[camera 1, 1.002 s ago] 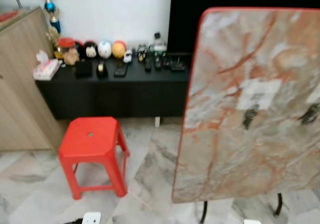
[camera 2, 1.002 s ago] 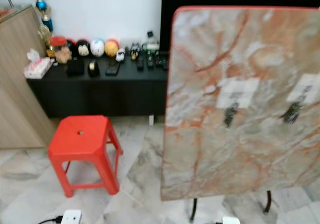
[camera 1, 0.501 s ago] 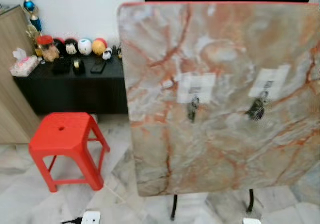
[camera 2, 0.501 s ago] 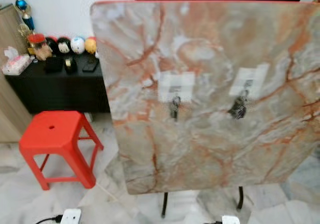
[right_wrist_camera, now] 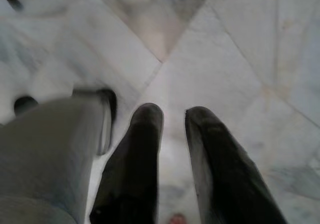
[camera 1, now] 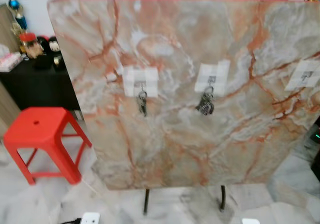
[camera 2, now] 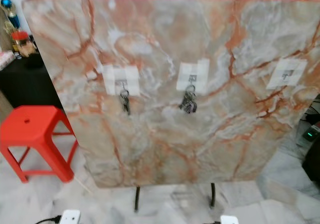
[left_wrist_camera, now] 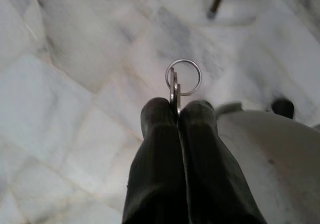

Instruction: Hang keys on a hook

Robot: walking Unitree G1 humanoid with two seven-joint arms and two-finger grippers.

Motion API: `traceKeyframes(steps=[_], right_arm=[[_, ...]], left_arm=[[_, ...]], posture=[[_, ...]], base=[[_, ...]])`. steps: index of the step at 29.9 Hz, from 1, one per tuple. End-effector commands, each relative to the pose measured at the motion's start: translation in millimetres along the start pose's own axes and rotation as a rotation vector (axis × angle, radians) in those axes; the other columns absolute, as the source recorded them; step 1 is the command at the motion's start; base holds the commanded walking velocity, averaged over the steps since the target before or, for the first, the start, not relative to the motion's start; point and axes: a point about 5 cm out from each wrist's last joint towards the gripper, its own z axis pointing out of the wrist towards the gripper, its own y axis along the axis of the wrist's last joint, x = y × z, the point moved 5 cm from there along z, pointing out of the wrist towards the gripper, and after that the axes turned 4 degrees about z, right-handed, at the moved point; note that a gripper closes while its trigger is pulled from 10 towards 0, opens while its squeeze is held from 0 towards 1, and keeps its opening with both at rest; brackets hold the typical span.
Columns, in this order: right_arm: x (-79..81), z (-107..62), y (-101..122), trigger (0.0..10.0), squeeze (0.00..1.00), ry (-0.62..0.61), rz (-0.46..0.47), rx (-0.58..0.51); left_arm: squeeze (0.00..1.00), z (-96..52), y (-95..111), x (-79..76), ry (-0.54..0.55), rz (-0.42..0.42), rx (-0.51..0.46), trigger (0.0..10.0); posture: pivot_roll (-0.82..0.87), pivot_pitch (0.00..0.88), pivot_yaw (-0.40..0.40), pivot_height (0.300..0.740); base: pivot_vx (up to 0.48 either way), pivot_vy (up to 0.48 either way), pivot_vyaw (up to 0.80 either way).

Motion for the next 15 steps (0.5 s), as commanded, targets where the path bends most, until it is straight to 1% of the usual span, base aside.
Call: traceKeyframes(steps=[1, 8, 15], right_arm=[[-9.3, -0.8, 2.3, 10.0, 0.0, -0.02, -0.006, -0.004], [-9.9, -0.7, 4.9, 10.0, 0.0, -0.02, -0.011, -0.009], [-9.6, -0.7, 6.1, 10.0, 0.0, -0.027, 0.035, -0.022]], left_arm=[[0.0, 1.1, 4.0, -6.2, -0.014, -0.002, -0.008, 10.0], [0.0, 1.5, 6.3, -5.5, -0.005, -0.012, -0.013, 10.0], [0.0, 1.7, 6.3, -4.7, -0.005, -0.01, -0.008, 10.0]], posture=[[-0.02, 0.0, -0.05, 0.74], [-0.02, 0.0, -0.058, 0.74], [-0.03, 0.0, -0.053, 0.74]], base=[[0.0, -0.48, 0.0], [0.0, -0.48, 0.0], [0.0, -0.48, 0.0]])
